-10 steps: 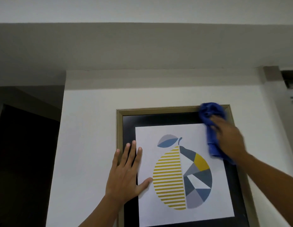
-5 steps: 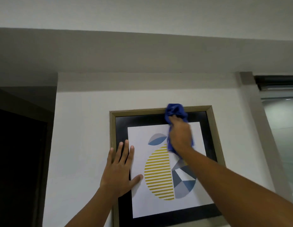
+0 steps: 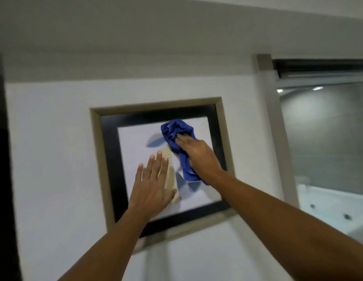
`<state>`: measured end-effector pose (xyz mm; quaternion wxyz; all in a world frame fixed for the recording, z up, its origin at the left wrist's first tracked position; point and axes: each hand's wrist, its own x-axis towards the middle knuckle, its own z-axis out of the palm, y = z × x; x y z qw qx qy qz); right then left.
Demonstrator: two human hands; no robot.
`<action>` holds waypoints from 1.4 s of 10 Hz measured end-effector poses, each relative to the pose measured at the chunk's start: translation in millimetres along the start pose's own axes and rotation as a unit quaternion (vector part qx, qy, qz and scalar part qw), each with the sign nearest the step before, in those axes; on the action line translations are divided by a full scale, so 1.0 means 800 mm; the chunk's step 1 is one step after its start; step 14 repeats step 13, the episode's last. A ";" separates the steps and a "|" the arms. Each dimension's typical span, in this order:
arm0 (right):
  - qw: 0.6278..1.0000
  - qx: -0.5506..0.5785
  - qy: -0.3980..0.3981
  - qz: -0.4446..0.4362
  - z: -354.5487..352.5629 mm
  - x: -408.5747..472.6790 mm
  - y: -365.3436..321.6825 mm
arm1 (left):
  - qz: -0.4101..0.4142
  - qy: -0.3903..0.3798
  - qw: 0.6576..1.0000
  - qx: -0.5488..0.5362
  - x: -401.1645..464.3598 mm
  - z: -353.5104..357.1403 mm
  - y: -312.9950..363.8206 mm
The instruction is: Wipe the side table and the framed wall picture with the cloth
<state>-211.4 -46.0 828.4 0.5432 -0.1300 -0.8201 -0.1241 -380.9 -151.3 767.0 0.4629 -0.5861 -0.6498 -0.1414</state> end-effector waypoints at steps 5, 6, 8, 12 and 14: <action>0.899 -0.033 -0.328 0.288 -0.112 -0.614 0.248 | 0.155 -0.189 0.909 -0.338 -0.135 0.270 0.579; 0.842 -0.030 -0.410 0.349 -0.118 -0.819 0.263 | 0.185 -0.299 0.842 -0.410 -0.274 0.343 0.728; 0.728 -0.026 -0.539 0.423 -0.073 -1.157 0.225 | 0.248 -0.480 0.751 -0.380 -0.553 0.450 0.888; 0.671 -0.112 -0.513 0.523 0.000 -1.323 0.157 | 0.337 -0.499 0.729 -0.327 -0.666 0.528 0.941; 0.605 -0.058 -0.597 0.524 -0.014 -1.276 0.183 | 0.372 -0.543 0.692 -0.296 -0.626 0.508 0.937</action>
